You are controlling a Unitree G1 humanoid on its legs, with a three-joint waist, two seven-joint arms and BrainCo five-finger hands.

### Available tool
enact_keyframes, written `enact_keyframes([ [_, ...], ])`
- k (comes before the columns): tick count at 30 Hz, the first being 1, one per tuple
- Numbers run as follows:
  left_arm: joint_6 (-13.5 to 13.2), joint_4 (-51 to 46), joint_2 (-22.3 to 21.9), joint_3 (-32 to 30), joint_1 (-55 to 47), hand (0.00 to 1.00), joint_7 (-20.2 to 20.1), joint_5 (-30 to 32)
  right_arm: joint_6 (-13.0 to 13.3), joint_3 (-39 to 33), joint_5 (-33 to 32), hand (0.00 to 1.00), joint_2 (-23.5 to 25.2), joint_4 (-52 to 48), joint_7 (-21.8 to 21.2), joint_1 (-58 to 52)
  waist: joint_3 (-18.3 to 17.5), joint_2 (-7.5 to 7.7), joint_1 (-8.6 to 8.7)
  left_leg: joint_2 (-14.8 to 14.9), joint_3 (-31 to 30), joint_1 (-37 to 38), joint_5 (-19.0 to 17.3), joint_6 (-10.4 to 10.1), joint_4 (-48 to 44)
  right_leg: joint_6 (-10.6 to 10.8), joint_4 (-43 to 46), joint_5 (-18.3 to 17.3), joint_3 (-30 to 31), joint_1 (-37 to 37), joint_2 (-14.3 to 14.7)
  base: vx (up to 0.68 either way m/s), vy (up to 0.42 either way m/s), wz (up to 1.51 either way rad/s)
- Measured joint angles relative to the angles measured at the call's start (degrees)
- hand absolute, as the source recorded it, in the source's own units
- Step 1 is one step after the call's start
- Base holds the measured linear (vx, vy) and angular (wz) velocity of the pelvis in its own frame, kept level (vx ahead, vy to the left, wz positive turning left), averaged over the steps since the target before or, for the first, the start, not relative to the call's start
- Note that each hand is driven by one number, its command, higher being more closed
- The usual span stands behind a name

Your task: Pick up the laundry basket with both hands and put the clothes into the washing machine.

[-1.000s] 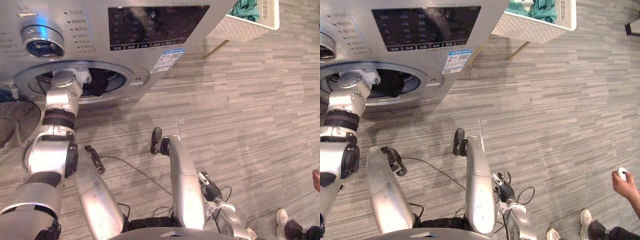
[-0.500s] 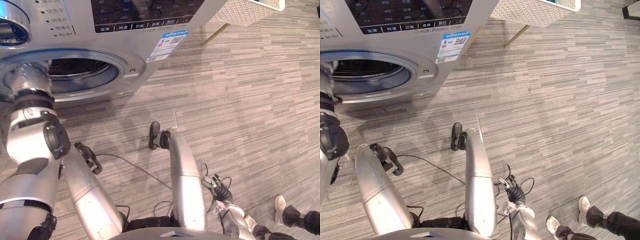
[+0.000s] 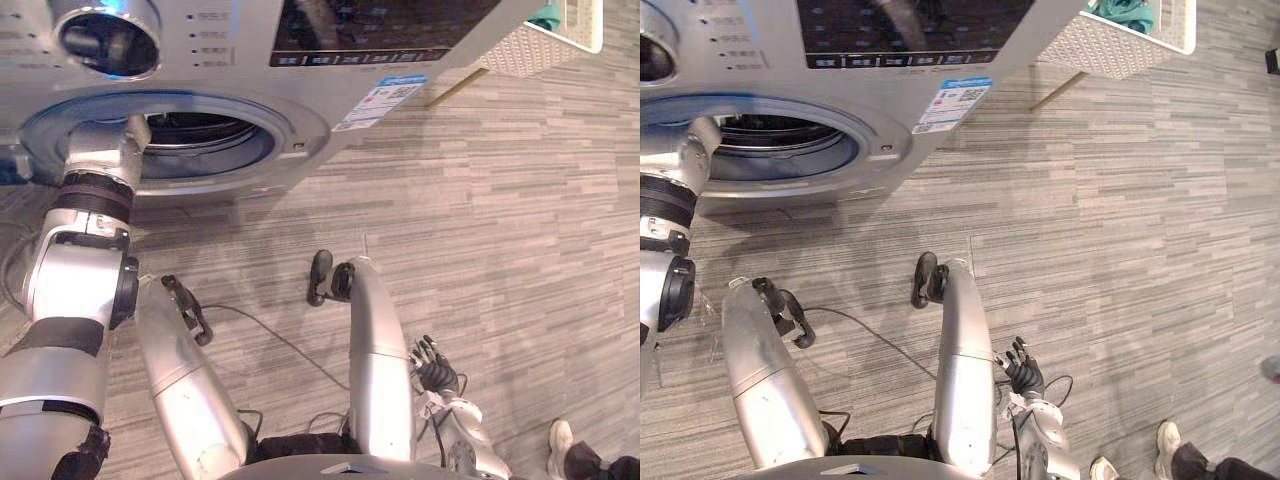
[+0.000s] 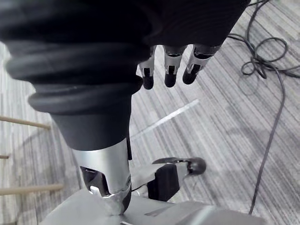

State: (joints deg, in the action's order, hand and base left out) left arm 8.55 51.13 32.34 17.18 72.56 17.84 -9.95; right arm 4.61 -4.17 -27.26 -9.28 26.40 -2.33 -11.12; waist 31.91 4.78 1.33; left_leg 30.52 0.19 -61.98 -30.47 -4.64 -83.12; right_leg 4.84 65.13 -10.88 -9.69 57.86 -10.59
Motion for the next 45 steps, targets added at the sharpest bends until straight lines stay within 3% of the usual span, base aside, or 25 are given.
enact_keyframes([
  [2,3.1,0.0,0.7,5.0,0.4,0.00,0.1,10.1,0.2,1.4,0.0,0.00,-1.2,0.6,0.0,0.0,0.0,0.08,-0.13,0.0,0.0,0.0,0.0,0.1,0.0,0.1,-0.1,-0.1,0.0,0.0,-0.1,-0.03,-0.039,0.04],
  [4,3.5,-1.4,0.6,9.5,1.7,0.00,-0.4,21.2,0.3,3.1,-0.5,0.00,-2.7,1.0,0.0,0.1,0.0,0.12,-0.17,0.0,0.2,0.2,0.0,0.1,0.0,0.5,0.1,-0.8,0.2,0.0,-0.3,-0.04,-0.055,0.00],
  [5,2.0,-1.0,0.8,7.6,1.5,0.00,-1.3,23.1,0.4,3.5,-1.2,0.00,-2.8,1.1,0.0,0.1,0.0,0.22,0.15,0.0,0.2,0.3,0.0,0.0,0.1,0.5,0.2,-1.0,0.1,-0.1,-0.3,-0.04,-0.079,0.00],
  [7,1.9,-0.8,-0.3,2.3,0.7,0.00,-1.9,22.5,0.4,3.5,-2.1,0.00,-2.7,1.6,0.1,0.1,0.0,0.32,0.34,0.1,0.2,0.4,0.3,-0.2,0.4,0.3,0.3,-1.0,0.1,0.0,-0.3,-0.04,-0.076,0.00],
  [9,0.2,0.1,-3.7,-12.2,-2.1,0.00,-2.0,20.5,0.3,3.5,-2.1,0.00,-2.2,1.5,0.0,0.2,0.0,0.65,1.71,0.3,0.4,1.2,0.4,-0.4,0.7,0.2,0.3,-1.2,0.0,-0.5,-0.3,-0.02,-0.057,-0.02],
  [10,-0.9,2.8,-5.7,-22.4,-3.6,0.00,-2.0,17.4,0.3,3.5,-2.0,0.00,-1.6,1.5,-0.1,0.1,0.0,0.74,2.87,0.5,0.6,2.3,0.4,-0.6,1.3,0.2,-0.2,-1.2,-0.2,-1.4,-0.2,-0.01,-0.062,-0.02],
  [11,-1.6,6.7,-7.2,-30.9,-4.8,0.00,-2.3,8.2,0.1,3.4,-2.0,0.00,-0.9,2.2,-0.2,0.1,-0.1,0.79,3.61,0.8,1.4,4.0,0.4,-1.2,2.4,0.1,-0.9,-1.3,-0.3,-2.6,-0.2,0.00,-0.066,-0.02],
  [12,-1.8,8.9,-7.6,-34.4,-5.2,0.00,-3.3,3.6,-0.1,3.4,-1.8,0.00,-0.7,2.6,-0.2,0.1,-0.1,0.78,3.84,1.0,1.8,4.8,0.6,-1.4,3.0,0.2,-1.5,-1.3,-0.3,-3.2,-0.1,0.02,-0.100,-0.02],
  [13,-1.8,12.6,-7.7,-38.0,-5.8,0.00,-4.2,-10.5,-0.6,3.3,-1.8,0.00,-0.7,3.2,-0.5,0.2,-0.1,0.79,4.05,1.7,2.8,6.2,0.9,-1.5,4.3,0.3,-2.5,-1.5,-0.6,-4.2,-0.1,0.03,-0.111,0.00],
  [14,-1.3,13.2,-7.9,-38.8,-6.6,0.00,-6.3,-20.9,-1.8,2.9,-1.4,0.00,-1.1,3.2,-1.1,0.4,-0.1,0.78,4.29,3.1,3.6,6.7,1.3,-1.6,5.3,0.1,-3.5,-1.6,-1.4,-5.1,-0.1,0.02,-0.095,0.03],
  [16,-1.6,12.9,-7.8,-38.0,-7.5,0.00,-8.3,-28.2,-2.7,2.8,-0.2,0.00,-1.2,2.9,-1.5,0.8,-0.1,0.78,4.78,5.1,3.7,6.8,1.9,-2.5,5.9,-0.1,-4.3,-1.7,-2.8,-6.5,0.0,0.03,-0.062,0.09],
  [20,-2.9,9.0,-8.9,-35.7,-16.6,0.00,-9.8,-31.6,-3.9,2.5,0.4,0.00,-1.3,0.8,-1.4,1.3,-0.1,0.69,4.87,6.7,4.3,9.1,1.9,-2.5,6.4,-0.1,-5.2,-1.4,-3.3,-8.9,0.8,0.06,-0.027,-0.03],
  [22,-3.3,3.9,-12.4,-35.2,-24.9,0.00,-9.5,-27.3,-4.6,3.7,0.3,0.00,-2.6,0.8,-1.2,1.8,0.0,0.56,4.54,6.8,4.4,10.2,2.0,-2.1,6.9,-0.2,-5.5,-1.5,-3.6,-10.0,0.8,0.09,-0.029,0.05],
  [24,-3.4,-0.8,-16.8,-33.4,-31.2,0.00,-8.2,-16.9,-4.7,3.9,0.0,0.00,-3.3,0.8,-0.7,1.9,0.0,0.43,3.58,6.6,4.8,11.5,2.2,-2.3,7.9,-0.2,-6.1,-1.6,-3.8,-11.1,0.8,0.09,-0.040,0.07],
  [25,-3.2,-3.3,-20.0,-31.8,-35.3,0.00,-7.3,-7.3,-4.6,4.1,-0.1,0.00,-3.6,0.8,-0.2,2.0,0.1,0.16,3.05,6.4,4.9,12.6,2.3,-2.4,8.5,-0.1,-6.3,-1.8,-3.9,-12.1,0.7,0.07,-0.040,0.11],
  [27,-2.9,-5.6,-24.7,-29.3,-41.7,0.00,-6.6,1.4,-4.5,3.9,-0.2,0.00,-3.7,1.8,0.1,2.0,0.4,-0.41,2.35,5.4,5.5,15.0,2.5,-2.7,10.0,0.0,-6.6,-2.5,-3.9,-13.9,0.1,0.08,-0.058,0.25],
  [28,-2.4,-5.4,-27.9,-28.0,-45.7,0.00,-6.6,6.2,-4.2,3.5,-0.5,0.00,-3.5,3.4,0.1,2.0,0.4,-0.55,2.18,3.8,6.2,16.8,3.1,-2.8,11.7,0.1,-7.1,-2.9,-3.8,-15.2,-0.8,0.07,-0.064,0.40],
  [31,-2.0,-1.8,-30.8,-22.2,-51.7,0.00,-6.7,12.7,-2.4,2.8,-2.1,0.00,-2.9,9.6,-0.1,2.7,-0.1,-1.31,2.26,-0.8,7.8,20.6,5.9,-2.6,17.4,0.3,-9.3,-3.2,-3.9,-18.0,-3.4,0.05,-0.090,0.55],
  [32,-2.1,-0.7,-31.3,-19.7,-52.2,0.00,-7.1,15.7,-1.9,2.6,-2.4,0.00,-3.0,12.1,-0.1,3.2,-0.1,-2.21,1.83,-2.7,8.5,22.5,7.1,-3.6,20.5,0.4,-11.4,-2.6,-3.8,-19.2,-4.0,0.01,-0.059,0.32],
  [36,-4.4,-0.6,-29.6,-18.4,-55.9,0.00,-7.6,19.7,-1.2,0.6,-2.6,0.00,-2.5,18.0,-0.5,3.2,-0.5,-5.06,1.30,-6.5,9.8,30.6,10.9,-4.0,30.6,0.4,-19.3,0.1,-3.9,-25.0,-3.4,0.00,-0.038,-0.01],
  [38,-4.9,-0.9,-28.5,-21.6,-58.4,0.00,-8.1,19.6,-1.1,-1.8,-2.1,0.00,-2.5,21.2,-0.4,3.1,-0.9,-7.42,0.34,-9.8,10.7,36.9,14.8,-4.5,40.8,-0.2,-28.0,3.3,-4.2,-29.9,-2.5,0.04,-0.044,-0.09],
  [41,-5.2,-0.4,-26.3,-27.0,-64.9,0.00,-9.0,18.1,-1.3,-3.3,-1.4,0.00,-2.5,24.2,-0.2,3.0,-1.9,-10.34,0.74,-11.9,10.7,45.4,19.9,-5.7,55.7,0.6,-42.3,7.6,-6.1,-39.0,0.7,0.08,-0.085,0.07],
  [42,-5.4,0.4,-26.5,-28.9,-66.2,0.00,-9.6,17.2,-1.4,-3.8,-0.7,0.00,-2.5,25.6,-0.2,2.7,-3.2,-11.08,0.60,-12.0,10.6,46.7,21.2,-6.0,58.5,0.6,-45.2,8.4,-6.6,-40.8,1.6,0.14,-0.162,0.28],
  [43,-5.4,2.9,-27.1,-32.3,-68.9,0.00,-10.6,15.8,-2.0,-5.6,1.5,0.00,-2.4,29.5,-0.2,1.8,-9.0,-12.23,0.15,-12.0,10.5,47.2,23.8,-6.5,63.5,0.5,-50.3,10.4,-7.0,-42.2,3.3,0.15,-0.138,0.30],
  [45,-5.6,7.1,-27.8,-35.1,-72.6,0.00,-10.9,14.5,-2.3,-8.3,4.4,0.00,-2.3,34.3,-0.1,1.6,-15.3,-13.80,-0.92,-11.9,10.6,52.6,27.0,-6.4,69.8,-0.1,-57.4,11.9,-7.0,-47.9,6.2,0.27,-0.099,0.23],
])
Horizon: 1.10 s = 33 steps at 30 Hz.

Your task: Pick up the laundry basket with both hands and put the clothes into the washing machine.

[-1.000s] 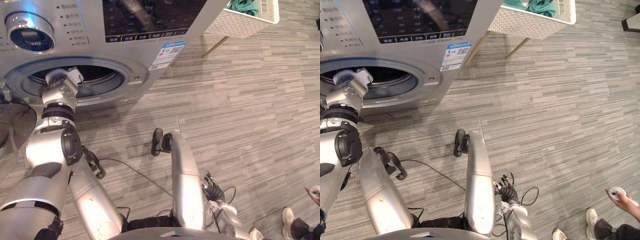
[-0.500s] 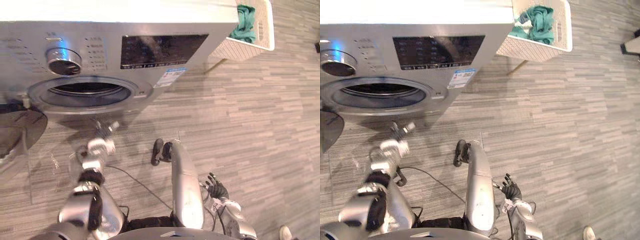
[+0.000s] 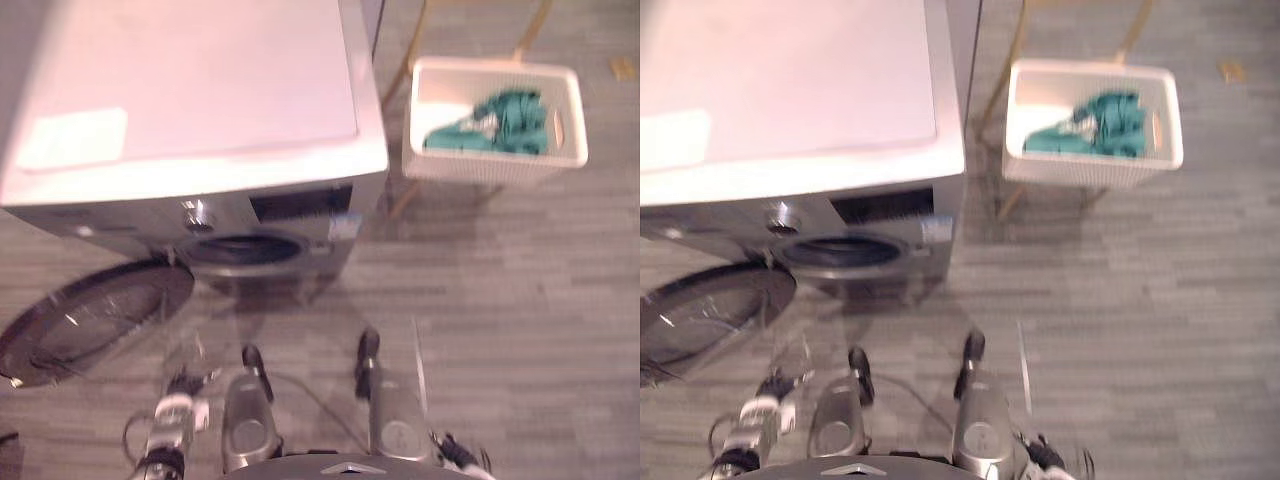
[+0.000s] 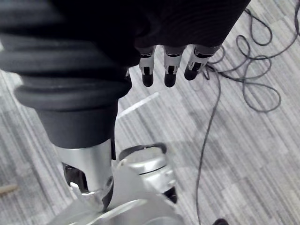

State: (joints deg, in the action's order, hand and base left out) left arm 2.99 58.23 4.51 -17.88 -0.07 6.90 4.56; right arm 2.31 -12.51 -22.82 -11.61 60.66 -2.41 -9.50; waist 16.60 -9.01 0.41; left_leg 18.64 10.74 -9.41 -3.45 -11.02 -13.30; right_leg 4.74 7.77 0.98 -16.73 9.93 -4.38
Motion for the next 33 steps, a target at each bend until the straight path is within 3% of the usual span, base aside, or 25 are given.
enact_keyframes([
  [3,0.1,3.7,-1.3,-0.5,-3.9,0.00,-0.3,0.1,0.0,-1.9,2.1,0.00,-0.2,1.6,0.4,0.1,-4.0,-0.09,-0.76,0.3,0.1,3.8,0.3,0.1,-1.1,-0.2,-2.6,0.0,0.0,-5.3,0.9,0.23,-0.022,0.01],
  [5,0.1,4.5,-2.7,-1.7,-4.1,0.00,-0.3,0.0,0.1,-2.0,3.1,0.00,0.2,1.6,0.4,0.8,-5.0,0.80,-0.76,-0.2,0.7,5.0,0.0,0.7,-3.1,0.1,-3.4,0.5,0.0,-8.2,0.8,0.14,0.006,0.07],
  [7,0.2,5.6,-4.4,-4.2,-3.6,0.00,-0.5,-0.2,0.2,-0.9,3.1,0.00,1.1,2.1,0.4,1.5,-5.6,1.64,-1.63,-1.5,-1.0,5.6,-3.6,-1.1,-4.8,-0.4,-4.6,1.3,0.6,-10.5,0.7,0.06,0.091,-0.12],
  [8,0.1,5.5,-5.5,-5.3,-3.8,0.00,-1.1,-0.8,0.2,0.5,4.0,0.00,0.4,3.9,0.4,2.2,-6.8,1.64,-2.93,-4.3,-3.5,6.8,-7.1,1.3,-4.0,-0.1,-5.3,2.0,2.4,-10.7,0.4,0.02,0.228,-0.70],
  [11,0.2,5.5,-5.1,-7.0,-4.6,0.00,-1.2,-2.3,0.1,5.4,5.2,0.00,0.1,5.9,0.4,4.0,-9.0,4.04,-4.76,-10.2,-8.4,10.2,-10.3,3.0,-2.1,-0.5,-8.9,4.2,9.3,-10.7,-0.4,0.01,0.202,-1.03],
  [12,0.3,5.5,-5.1,-7.0,-4.7,0.00,-1.1,-2.4,0.1,8.1,5.3,0.00,-0.1,6.5,0.3,4.4,-10.0,4.95,-5.41,-12.2,-10.2,10.7,-11.1,5.3,-2.0,-0.9,-10.4,5.5,12.6,-10.0,-0.4,0.00,0.209,-1.06],
  [15,0.2,5.1,-3.1,-3.6,-4.1,0.00,-1.3,-3.6,0.0,9.1,5.3,0.00,0.7,9.0,0.0,5.3,-12.8,7.09,-3.98,-12.4,-7.6,10.8,-11.1,6.1,-1.7,-1.2,-12.4,6.9,14.7,-9.4,-0.4,0.02,0.112,-0.55],
  [17,-0.3,5.1,-2.0,2.7,-1.6,0.00,-1.6,-3.7,0.0,7.1,5.3,0.00,2.0,10.1,-0.1,3.9,-14.7,7.36,-2.46,-12.8,-7.9,11.2,-10.6,6.2,-0.2,-0.9,-12.4,6.4,14.3,-9.2,-0.8,0.07,0.021,0.08],
  [21,-1.0,6.2,-4.1,6.8,2.4,0.00,-2.9,-3.8,0.2,5.2,5.3,0.00,1.8,10.1,-0.8,3.2,-16.5,7.23,-1.08,-12.9,-6.7,10.3,-10.7,5.8,1.5,-1.3,-10.0,4.9,15.3,-5.6,-0.6,0.05,0.006,-0.14],
  [24,-1.0,9.0,-5.0,6.7,2.9,0.00,-3.5,-3.8,0.6,5.5,5.3,0.00,1.4,10.0,-0.8,3.7,-15.2,5.64,-0.22,-11.2,-2.4,13.1,-11.0,5.7,1.4,-2.8,-2.1,3.8,17.6,-1.8,1.8,0.10,-0.002,-0.79],
  [25,-0.9,11.0,-5.0,6.6,2.6,0.00,-3.5,-3.7,0.5,6.2,5.3,0.00,0.9,10.1,-0.8,3.5,-14.1,4.90,-0.17,-10.2,-0.9,15.8,-11.3,6.1,1.6,-4.1,0.9,3.9,17.1,-1.8,3.3,0.07,-0.020,-0.89],
  [27,-1.0,13.0,-4.7,4.9,2.1,0.00,-3.5,-3.8,0.5,8.0,5.4,0.00,0.6,10.0,-0.7,3.3,-13.3,5.09,0.18,-9.9,0.9,18.8,-12.3,7.4,1.6,-5.4,3.1,4.4,14.2,-1.7,4.1,0.00,-0.034,-1.08],
  [29,-1.0,13.4,-4.7,3.0,2.6,0.00,-3.5,-3.7,0.5,8.3,5.8,0.00,0.5,10.0,-0.8,3.5,-13.4,5.01,-0.16,-9.7,4.5,19.8,-12.8,7.6,3.3,-8.8,0.0,4.7,13.8,-1.4,4.7,-0.05,-0.007,-1.14],
  [30,-1.0,13.3,-4.9,1.3,2.2,0.00,-3.5,-3.7,0.4,7.7,6.5,0.00,0.4,10.0,-0.8,4.3,-13.8,4.31,-0.49,-9.7,8.5,19.6,-12.0,7.3,4.6,-10.8,0.3,0.6,9.1,0.2,2.5,-0.11,-0.024,-1.17],
  [31,-0.9,13.3,-5.0,0.7,1.8,0.00,-3.4,-3.7,0.4,7.0,6.5,0.00,0.2,10.0,-0.8,4.6,-13.6,4.03,-0.23,-9.0,10.4,19.2,-11.5,6.8,4.9,-10.5,4.1,-1.4,5.4,2.5,0.9,-0.08,-0.047,-1.15],
  [33,-1.0,13.2,-4.5,0.7,1.4,0.00,-3.4,-3.7,0.3,6.6,7.2,0.00,0.3,10.2,-0.8,3.5,-13.3,3.57,0.13,-7.4,12.1,20.3,-10.3,5.7,6.1,-7.8,8.5,-3.5,2.2,3.3,-1.6,0.07,-0.049,-0.62],
])
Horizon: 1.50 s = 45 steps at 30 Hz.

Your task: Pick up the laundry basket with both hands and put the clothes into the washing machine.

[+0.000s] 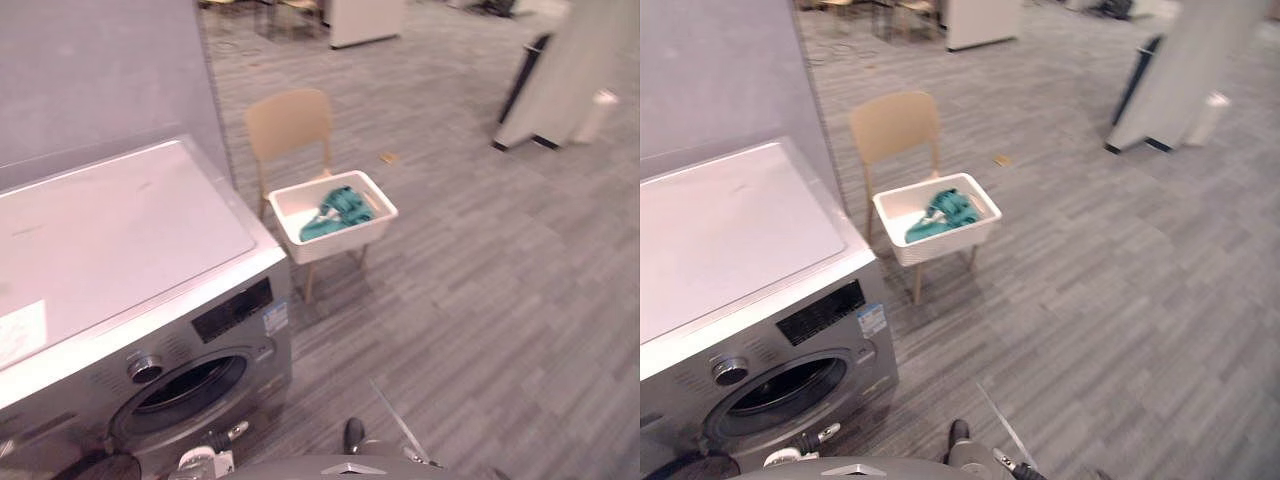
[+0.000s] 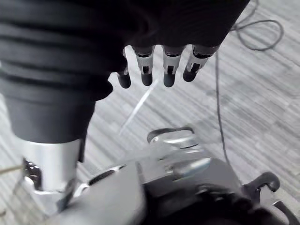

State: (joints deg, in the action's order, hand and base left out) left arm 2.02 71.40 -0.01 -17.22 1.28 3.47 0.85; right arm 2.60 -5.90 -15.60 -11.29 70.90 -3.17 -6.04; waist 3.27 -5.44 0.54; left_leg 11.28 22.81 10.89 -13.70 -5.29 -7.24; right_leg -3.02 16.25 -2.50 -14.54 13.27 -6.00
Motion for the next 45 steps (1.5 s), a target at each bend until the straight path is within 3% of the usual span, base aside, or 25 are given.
enact_keyframes([
  [3,0.0,-0.9,2.3,3.1,-0.4,0.00,-0.2,0.6,-0.4,0.0,0.2,0.00,1.8,1.8,0.1,-3.1,0.0,3.32,0.10,0.4,0.2,2.7,1.3,-2.3,1.9,4.0,-5.3,3.9,2.2,-5.5,-1.9,0.16,-0.192,-0.31],
  [4,-0.1,-1.0,3.1,3.9,-0.6,0.00,-0.2,1.2,-0.5,-0.3,0.2,0.00,2.6,2.5,0.2,-4.3,-0.1,4.17,0.31,1.0,0.0,4.2,1.6,-3.7,2.2,9.2,-6.8,3.0,2.2,-8.0,-1.5,0.15,-0.336,0.01],
  [7,-0.2,-2.3,2.5,3.7,-1.1,0.00,-0.3,1.5,-1.2,1.2,0.2,0.00,1.6,4.4,0.1,-4.6,0.8,2.65,0.63,7.6,-5.7,0.7,1.5,-4.4,-11.6,7.2,-5.6,-0.5,0.9,-11.0,2.7,0.10,-0.351,0.00],
  [8,-0.5,-3.5,1.6,3.6,-1.5,0.00,-0.5,1.5,-1.4,1.2,0.2,0.00,0.9,4.6,0.1,-4.6,1.5,1.75,-0.04,10.1,-8.4,-2.1,2.3,-3.1,-20.0,6.4,-5.1,-2.2,1.0,-12.2,4.3,0.05,-0.380,-0.18],
  [9,-0.7,-4.4,1.1,3.0,-1.8,0.00,-0.6,1.4,-1.4,1.3,0.2,0.00,0.3,4.6,0.0,-4.6,1.8,0.97,-0.01,11.5,-10.2,-4.8,4.3,0.2,-27.0,5.8,-5.0,-2.9,1.2,-13.3,5.3,0.04,-0.308,-0.19],
  [10,-0.8,-5.0,0.8,2.2,-2.0,0.00,-0.7,1.3,-1.4,1.4,0.2,0.00,-0.1,4.6,0.0,-4.5,2.1,0.61,0.00,11.9,-11.6,-6.7,6.6,3.4,-31.3,5.3,-5.1,-3.2,1.4,-14.2,5.6,0.07,-0.227,-0.22],
  [11,-0.9,-5.6,0.4,1.3,-2.3,0.00,-0.7,0.4,-1.4,2.7,0.2,0.00,-0.3,4.5,0.0,-3.9,2.8,0.22,-0.12,11.8,-15.6,-10.7,10.4,4.8,-40.0,4.4,-5.3,-3.9,2.4,-16.2,6.0,0.09,-0.238,-0.31],
  [13,-1.4,-7.1,0.5,0.5,-2.5,0.00,-1.3,-0.5,-1.9,4.2,0.2,0.00,-1.2,4.5,0.0,-2.6,3.4,-0.06,-0.86,8.7,-18.8,-18.1,6.5,3.1,-53.9,3.2,-6.5,-4.4,3.7,-18.7,6.4,0.12,-0.196,-0.35],
  [15,-1.7,-7.7,0.4,-1.3,-2.4,0.00,-1.3,-0.8,-2.5,4.7,0.2,0.00,-2.0,4.5,0.3,-1.0,4.1,-0.43,-2.63,1.2,-20.1,-22.4,3.4,-1.1,-54.0,2.2,-9.0,-3.7,5.9,-20.4,6.6,0.13,-0.054,-0.49],
  [16,-1.8,-7.6,0.7,-2.2,-3.0,0.00,-1.3,-0.8,-2.8,4.7,0.1,0.00,-2.3,4.4,0.6,0.8,5.7,-0.74,-3.96,-2.3,-19.2,-23.6,1.9,-0.6,-49.2,1.5,-9.9,-3.3,7.6,-21.8,7.1,0.18,0.036,-0.72],
  [19,-0.5,-6.3,1.0,-3.1,-7.4,0.00,-1.3,-0.7,-2.3,3.4,-0.3,0.00,-2.1,0.9,0.2,2.8,7.4,-1.66,-5.57,-3.6,-15.3,-23.8,2.2,3.1,-22.8,1.6,-13.3,-2.6,8.1,-24.6,9.5,0.15,0.069,-0.68],
  [21,0.5,-4.8,1.0,-5.0,-9.3,0.00,-1.4,-0.7,-2.0,3.8,-0.8,0.00,-1.0,-0.5,0.1,3.1,7.2,-0.40,-7.12,-5.5,-14.5,-22.1,8.9,6.0,-16.1,1.9,-16.1,-2.8,10.1,-26.2,8.8,0.23,0.106,-0.33],
  [22,0.6,-4.8,1.4,-6.5,-9.5,0.00,-1.6,-0.7,-1.7,5.5,-0.8,0.00,-0.6,-0.5,0.0,3.9,6.6,1.14,-7.24,-7.2,-15.2,-23.4,8.3,6.1,-15.9,2.6,-16.5,-3.3,10.9,-25.2,8.0,0.36,0.161,-0.01],
  [24,0.6,-3.2,0.8,-11.8,-8.6,0.00,-1.5,-0.7,-1.6,8.4,-0.5,0.00,-1.6,-0.2,0.0,6.0,6.9,1.04,-7.84,-7.8,-16.2,-24.5,6.3,8.2,-19.6,3.9,-14.4,-4.3,11.3,-24.7,7.5,0.29,0.156,0.02],
  [25,0.7,-3.0,-0.6,-13.7,-9.1,0.00,-1.3,-0.8,-1.4,9.9,-0.1,0.00,-1.9,-0.2,-0.1,6.4,6.7,-0.17,-9.43,-7.9,-14.0,-22.6,4.2,8.3,-19.8,4.6,-9.9,-5.9,13.1,-24.1,6.4,0.28,0.196,-0.49],
  [27,0.7,-1.7,-1.7,-11.3,-9.9,0.00,-1.3,-0.8,-0.5,11.3,0.0,0.00,-1.3,-0.9,-0.7,7.7,5.6,-2.69,-9.49,-8.6,-12.8,-17.6,1.6,9.8,-18.3,6.7,13.0,-8.7,15.4,-19.5,5.3,0.28,0.240,-0.33],
  [29,0.5,-1.0,-0.8,-6.7,-9.8,0.00,-1.5,-0.8,0.6,12.6,0.8,0.00,-1.2,-2.6,-1.9,7.7,4.9,-1.82,-7.66,-13.3,-13.5,-11.6,1.1,10.2,-14.4,5.9,37.4,-5.9,15.9,-14.6,2.2,0.30,0.161,0.33],
  [32,0.5,-1.1,-0.4,-1.6,-8.5,0.00,-1.3,-0.6,1.6,10.3,0.2,0.00,-2.2,-3.5,-2.5,7.8,4.9,-2.87,-5.47,-15.0,-16.5,-7.0,1.0,10.4,-12.2,6.1,47.6,-6.8,16.1,-10.0,3.6,0.23,0.013,0.58],
  [34,1.7,-1.1,0.7,-0.3,-6.7,0.00,-1.1,-0.8,1.7,7.4,-0.1,0.00,-2.0,-4.7,-2.6,7.3,5.2,-2.77,-4.70,-16.1,-19.5,-4.1,1.4,9.5,-9.3,6.9,38.8,-11.2,13.5,-6.6,0.1,0.16,-0.026,0.80],
  [36,1.7,-2.4,1.0,-0.3,-6.7,0.00,-0.6,-1.1,2.0,4.6,-0.3,0.00,-1.4,-4.7,-2.5,6.5,4.5,-1.06,-4.85,-16.8,-23.3,-3.8,0.9,9.8,-8.4,6.9,23.2,-11.7,17.8,-5.0,-2.8,0.23,-0.119,1.01],
  [39,1.8,-5.9,1.1,-0.4,-6.9,0.00,0.1,-2.0,2.1,2.7,-0.5,0.00,-0.4,-4.7,-2.1,5.7,3.9,0.41,-5.27,-16.3,-27.8,-4.8,0.4,9.9,-7.8,7.8,4.0,-8.7,25.4,-4.8,-5.1,0.23,-0.236,0.96],
  [42,1.8,-10.8,2.1,-5.3,-8.1,0.00,2.3,-3.0,0.9,6.3,-0.7,0.00,0.4,-4.6,-1.7,5.5,3.2,3.45,-5.94,-14.1,-31.8,-8.1,-4.1,6.4,-13.4,7.2,-4.6,-3.7,25.9,-5.3,-6.9,0.35,-0.478,1.11],
  [43,1.0,-11.9,2.9,-5.6,-9.1,0.00,1.0,-3.0,0.1,8.1,-0.3,0.00,1.5,-4.5,-1.8,5.0,2.5,5.57,-6.86,-12.5,-32.9,-8.2,-7.4,3.3,-16.8,15.3,-3.9,2.5,23.3,-6.6,-7.1,0.39,-0.578,0.61],
  [44,0.9,-11.6,1.7,-6.3,-9.2,0.00,0.8,-3.0,0.0,8.2,-0.3,0.00,1.0,-4.5,-1.8,5.0,2.0,4.60,-6.85,-10.0,-33.4,-8.3,-8.7,2.1,-18.2,15.5,-2.4,1.4,21.4,-6.7,-5.0,0.48,-0.626,0.68],
  [45,0.2,-10.8,-1.1,-8.6,-10.2,0.00,-0.3,-3.0,-0.1,9.6,0.3,0.00,0.1,-3.5,-1.8,5.2,-0.4,2.17,-6.75,-5.6,-32.1,-9.0,-8.9,1.3,-19.8,13.3,-1.6,0.2,18.6,-7.6,-1.6,0.39,-0.469,0.44],
])
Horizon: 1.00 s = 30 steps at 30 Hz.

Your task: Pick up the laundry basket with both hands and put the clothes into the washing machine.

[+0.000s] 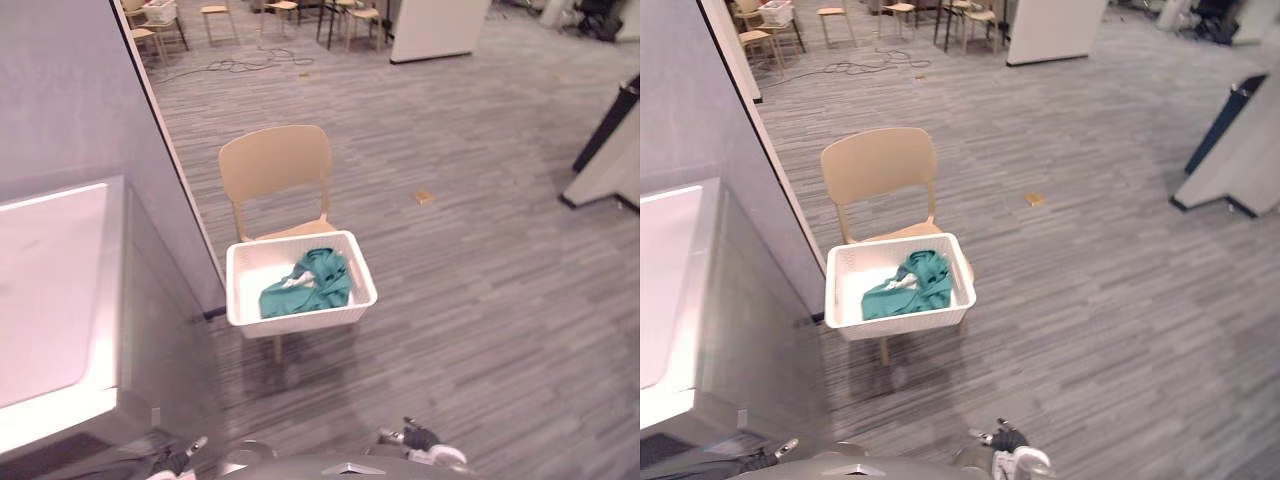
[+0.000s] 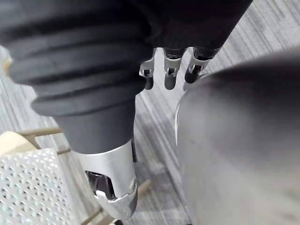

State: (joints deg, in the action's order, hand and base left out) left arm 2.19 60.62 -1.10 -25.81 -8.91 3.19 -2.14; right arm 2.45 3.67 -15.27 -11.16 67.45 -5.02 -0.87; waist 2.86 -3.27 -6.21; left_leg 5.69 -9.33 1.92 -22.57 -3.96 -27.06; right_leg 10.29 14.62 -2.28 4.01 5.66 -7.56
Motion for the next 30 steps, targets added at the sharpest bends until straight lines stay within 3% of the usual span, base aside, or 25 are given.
enact_keyframes([
  [1,-0.9,0.8,-1.4,-2.9,0.3,0.00,-0.6,-0.3,-0.2,0.3,0.0,0.00,-0.3,2.1,-0.1,0.9,-0.7,-0.82,-0.26,2.4,1.0,-0.1,0.7,-0.3,-1.1,-1.1,0.0,-0.7,-1.3,-1.1,2.2,0.36,-0.408,0.58],
  [2,-1.2,1.8,-2.2,-6.4,0.5,0.00,-1.0,-0.4,-0.6,-0.2,0.0,0.00,-0.6,4.4,-0.1,2.1,-0.8,-1.29,0.02,4.6,1.9,-2.8,2.3,0.9,-6.2,-2.2,-0.6,-1.4,-3.5,-2.8,4.0,0.24,-0.326,0.51],
  [3,-1.2,2.4,-2.3,-8.0,0.8,0.00,-1.1,-0.7,-0.7,-0.9,-0.1,0.00,-0.6,4.8,-0.1,2.2,-0.7,-1.31,0.25,5.6,2.5,-4.5,3.5,1.8,-9.4,-2.5,-1.3,-1.5,-5.1,-4.2,4.5,0.26,-0.386,0.87],
  [4,-1.1,3.9,-2.0,-10.3,1.6,0.00,-1.2,-1.5,-0.9,-2.8,-0.2,0.00,-0.6,5.1,0.0,2.4,0.3,-0.96,0.06,7.5,5.0,-6.0,6.9,3.0,-13.6,-3.4,-2.1,-2.0,-8.1,-7.6,4.8,0.26,-0.406,1.17],
  [6,-1.0,5.5,-0.8,-10.6,1.5,0.00,-1.4,-1.9,-1.2,-6.3,-0.1,0.00,-0.6,5.0,0.1,1.0,0.9,0.14,0.22,9.7,10.0,-5.6,10.6,2.7,-13.6,-4.5,-3.8,-2.7,-13.1,-12.7,4.3,0.23,-0.342,1.51],
  [8,-0.7,6.0,0.1,-9.6,2.7,0.00,-1.5,-2.3,-1.1,-11.2,-0.2,0.00,-0.3,5.0,0.2,-0.3,2.5,1.09,0.60,11.2,15.2,-4.9,11.6,-0.2,-10.3,-4.8,-6.2,-2.9,-20.3,-17.5,3.6,0.11,-0.133,1.81],
  [9,-0.7,6.0,0.3,-8.0,3.3,0.00,-1.5,-2.3,-1.0,-13.2,-0.3,0.00,-0.4,5.0,0.4,-0.5,3.2,1.00,0.65,11.0,17.7,-5.1,10.8,-3.4,-7.6,-4.8,-6.9,-2.9,-23.3,-18.0,3.1,0.02,-0.057,1.44],
  [10,-0.8,6.0,0.5,-7.2,3.4,0.00,-1.4,-2.2,-0.9,-13.6,-0.4,0.00,-0.4,4.9,0.6,-0.5,3.2,0.95,0.44,10.5,19.2,-5.6,9.9,-4.6,-6.2,-4.9,-7.5,-2.9,-24.2,-17.8,2.8,0.01,-0.003,1.34],
  [11,-0.8,6.0,0.9,-4.7,3.6,0.00,-1.4,-2.2,-0.9,-14.0,-0.6,0.00,-0.4,4.2,0.7,0.0,3.5,0.71,0.59,7.9,21.2,-6.3,8.7,-5.4,-1.8,-4.8,-8.1,-2.9,-25.5,-17.4,1.9,-0.01,0.094,1.14],
  [13,-0.8,6.4,2.0,-2.6,3.6,0.00,-1.3,-2.1,-1.0,-13.6,-0.8,0.00,1.8,3.4,0.7,1.0,4.5,2.19,0.17,3.8,22.7,-3.8,13.3,-2.7,8.4,-5.3,-8.3,-1.6,-26.2,-16.8,-0.3,-0.02,0.112,0.79],
  [14,-0.8,6.8,2.5,-0.8,3.0,0.00,-0.9,-2.1,-1.0,-12.1,-0.8,0.00,3.9,3.1,0.7,1.5,4.8,2.28,0.17,2.7,22.1,-1.2,15.5,-1.9,13.8,-7.1,-9.4,1.0,-23.7,-16.7,-0.1,-0.05,0.143,0.30],
  [15,-0.8,7.8,3.0,-0.5,3.1,0.00,-0.7,-2.1,-0.8,-10.9,-0.4,0.00,3.9,2.0,0.4,2.0,4.7,2.33,0.23,2.1,21.4,0.2,17.3,-2.5,17.5,-7.3,-10.6,4.0,-20.6,-16.6,0.2,-0.05,0.159,0.18],
  [18,-0.8,8.0,3.0,-0.2,3.2,0.00,-0.7,-2.1,-0.4,-5.2,-1.0,0.00,5.1,0.4,0.5,3.4,4.5,2.03,0.18,2.3,22.7,3.5,20.8,-3.0,25.2,-7.5,-9.7,8.5,-16.9,-15.3,1.2,-0.08,0.132,-0.12],
  [21,-0.9,8.6,3.1,1.8,3.1,0.00,-0.2,-2.0,0.1,-3.4,-1.3,0.00,5.8,-3.1,0.0,3.0,4.4,0.46,1.65,2.6,22.9,5.6,21.5,-2.9,28.7,-7.4,2.0,8.5,-16.3,-9.4,0.6,-0.11,0.099,-0.17],
  [23,-1.0,8.6,3.6,3.6,3.6,0.00,0.1,-2.0,1.0,-2.6,-1.3,0.00,5.4,-4.4,-0.8,3.1,4.8,0.79,2.55,2.5,23.6,8.3,21.5,-2.3,29.1,-7.0,21.2,8.5,-11.9,-1.4,-0.3,-0.04,0.036,-0.02],
  [25,-1.0,8.6,4.3,5.1,4.0,0.00,0.2,-2.0,1.5,-2.7,-1.3,0.00,4.5,-4.4,-0.9,2.7,4.8,1.34,4.00,2.0,22.0,9.3,21.6,-1.2,27.9,-6.0,26.0,6.5,-11.4,-0.6,-0.2,-0.01,-0.023,0.49],
  [27,-1.1,8.6,4.2,5.8,5.6,0.00,0.2,-1.7,1.9,-4.9,-1.5,0.00,2.7,-2.3,-0.9,0.6,4.8,1.49,4.50,1.1,20.3,9.2,22.4,-0.6,28.5,-6.5,23.2,6.0,-11.3,-0.9,-0.7,0.06,-0.080,0.60],
  [28,-1.2,8.5,3.4,5.8,5.9,0.00,0.3,-1.6,2.2,-7.9,-1.8,0.00,2.0,-1.2,-0.7,0.5,4.2,0.27,4.39,1.6,20.2,9.0,23.8,-0.2,29.5,-7.2,22.7,4.2,-11.3,-0.8,-0.4,0.09,-0.141,0.21],
  [29,-1.2,7.9,3.1,6.0,6.2,0.00,0.3,-1.6,2.3,-11.5,-2.5,0.00,1.6,-1.0,-0.6,-0.1,4.2,0.32,4.58,1.5,20.0,7.9,24.0,-0.5,29.7,-9.2,23.1,-1.8,-11.2,0.2,-2.3,0.08,-0.147,0.02],
  [30,-1.4,7.7,3.2,6.3,6.6,0.00,0.3,-1.6,2.4,-12.8,-2.6,0.00,1.5,-1.0,-0.5,-0.5,4.2,0.28,4.61,1.4,19.5,7.3,23.7,-0.8,29.3,-8.7,22.5,-4.4,-11.0,0.4,-3.8,0.04,-0.199,0.12],
])
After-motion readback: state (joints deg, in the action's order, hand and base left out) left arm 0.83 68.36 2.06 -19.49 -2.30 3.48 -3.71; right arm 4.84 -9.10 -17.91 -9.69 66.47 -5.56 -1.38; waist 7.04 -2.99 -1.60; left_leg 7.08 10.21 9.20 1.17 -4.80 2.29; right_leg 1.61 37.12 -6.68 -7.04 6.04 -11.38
